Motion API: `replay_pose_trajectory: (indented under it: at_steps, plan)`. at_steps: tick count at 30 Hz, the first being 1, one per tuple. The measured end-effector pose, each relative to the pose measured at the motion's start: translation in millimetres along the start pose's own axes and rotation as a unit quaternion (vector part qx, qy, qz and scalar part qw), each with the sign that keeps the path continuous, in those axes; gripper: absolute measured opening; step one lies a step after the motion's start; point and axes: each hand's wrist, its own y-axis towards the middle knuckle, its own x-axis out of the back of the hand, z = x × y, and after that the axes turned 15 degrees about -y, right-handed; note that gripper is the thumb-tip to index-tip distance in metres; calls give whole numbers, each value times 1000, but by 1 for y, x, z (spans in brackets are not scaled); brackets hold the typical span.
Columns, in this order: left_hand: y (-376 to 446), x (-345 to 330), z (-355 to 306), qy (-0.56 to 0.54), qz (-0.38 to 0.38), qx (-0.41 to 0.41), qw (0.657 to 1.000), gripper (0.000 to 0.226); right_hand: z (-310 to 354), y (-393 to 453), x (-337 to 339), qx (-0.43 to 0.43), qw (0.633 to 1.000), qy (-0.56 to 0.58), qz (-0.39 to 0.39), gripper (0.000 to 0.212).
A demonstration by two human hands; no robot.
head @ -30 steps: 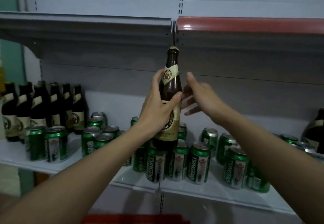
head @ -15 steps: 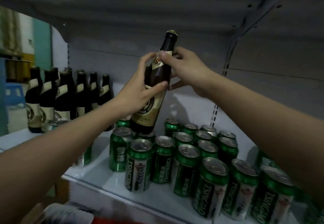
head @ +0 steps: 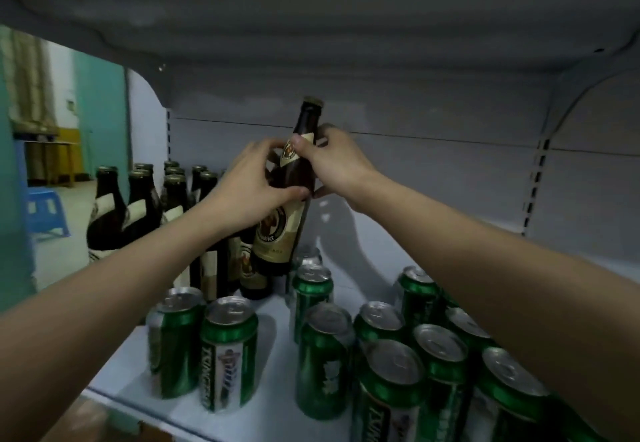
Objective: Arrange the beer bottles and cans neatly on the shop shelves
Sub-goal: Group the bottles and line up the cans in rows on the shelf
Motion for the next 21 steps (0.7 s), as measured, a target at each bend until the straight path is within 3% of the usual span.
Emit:
replay_pose_trajectory:
  at_steps: [11, 13, 21]
  plan:
    - [-8, 16, 66, 108, 10, 128, 986, 64, -4, 32, -96, -30, 994, -77, 72, 22]
    - [-9, 17, 70, 133, 19, 135, 982, 62, -6, 35, -106, -28, 993, -87, 70, 14]
    - [-17, 17, 81, 158, 48, 130, 978, 59, -17, 42, -133, -46, 987, -141, 66, 29]
